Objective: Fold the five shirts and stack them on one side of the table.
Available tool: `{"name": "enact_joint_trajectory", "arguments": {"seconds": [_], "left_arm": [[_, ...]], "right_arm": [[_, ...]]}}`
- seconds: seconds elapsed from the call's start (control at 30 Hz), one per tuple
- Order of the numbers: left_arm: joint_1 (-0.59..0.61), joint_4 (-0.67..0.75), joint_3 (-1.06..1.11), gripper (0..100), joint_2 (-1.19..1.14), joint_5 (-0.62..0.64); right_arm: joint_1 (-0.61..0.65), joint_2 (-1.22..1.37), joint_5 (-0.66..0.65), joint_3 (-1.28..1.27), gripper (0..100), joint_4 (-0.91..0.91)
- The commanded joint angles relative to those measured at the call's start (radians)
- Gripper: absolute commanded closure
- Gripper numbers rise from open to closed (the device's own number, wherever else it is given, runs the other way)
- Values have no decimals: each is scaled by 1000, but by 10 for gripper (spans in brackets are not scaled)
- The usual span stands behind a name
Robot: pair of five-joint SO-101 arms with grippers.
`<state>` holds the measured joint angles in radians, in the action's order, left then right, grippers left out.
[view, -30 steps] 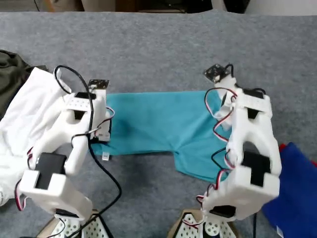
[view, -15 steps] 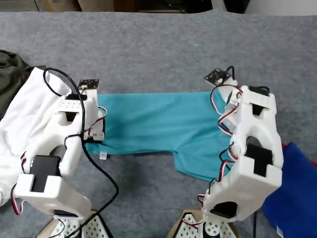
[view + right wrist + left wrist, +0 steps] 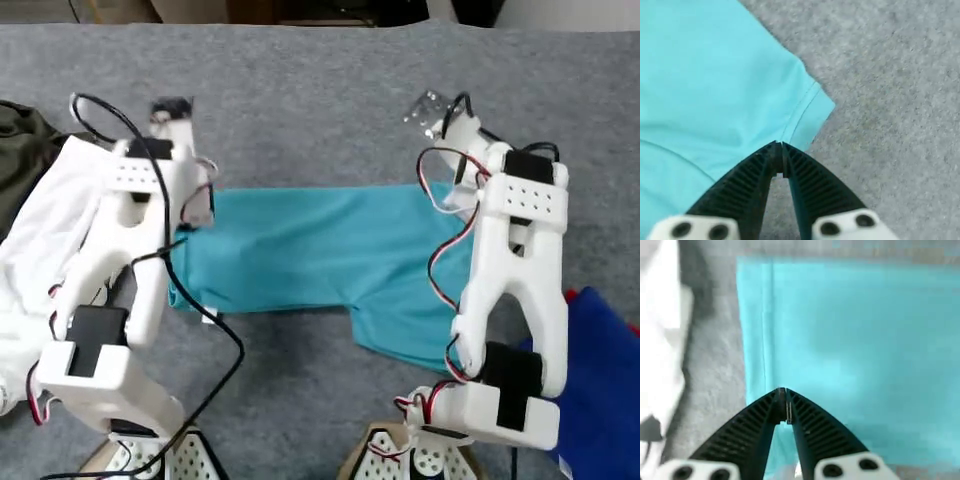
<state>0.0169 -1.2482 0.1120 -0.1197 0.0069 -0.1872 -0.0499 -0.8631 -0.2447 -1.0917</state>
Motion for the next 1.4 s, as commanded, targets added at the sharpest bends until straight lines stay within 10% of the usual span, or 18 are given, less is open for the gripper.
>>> {"name": "enact_joint_trajectory", "arguments": {"seconds": [0.0, 0.27, 0.67, 1.07, 1.37], "left_arm": [[18, 115, -75, 980, -28, 17], [43, 321, -80, 981, -303, 20], [130, 273, -161, 981, -344, 15], [106, 144, -258, 981, -334, 15], [114, -37, -473, 981, -334, 14]], "right_arm": [[8, 62, 25, 91, 991, 3], [2, 354, 74, 257, 993, -14], [-53, 688, 68, 501, 992, -34], [-25, 549, 64, 687, 993, -278], [53, 231, 101, 357, 993, -245]]}}
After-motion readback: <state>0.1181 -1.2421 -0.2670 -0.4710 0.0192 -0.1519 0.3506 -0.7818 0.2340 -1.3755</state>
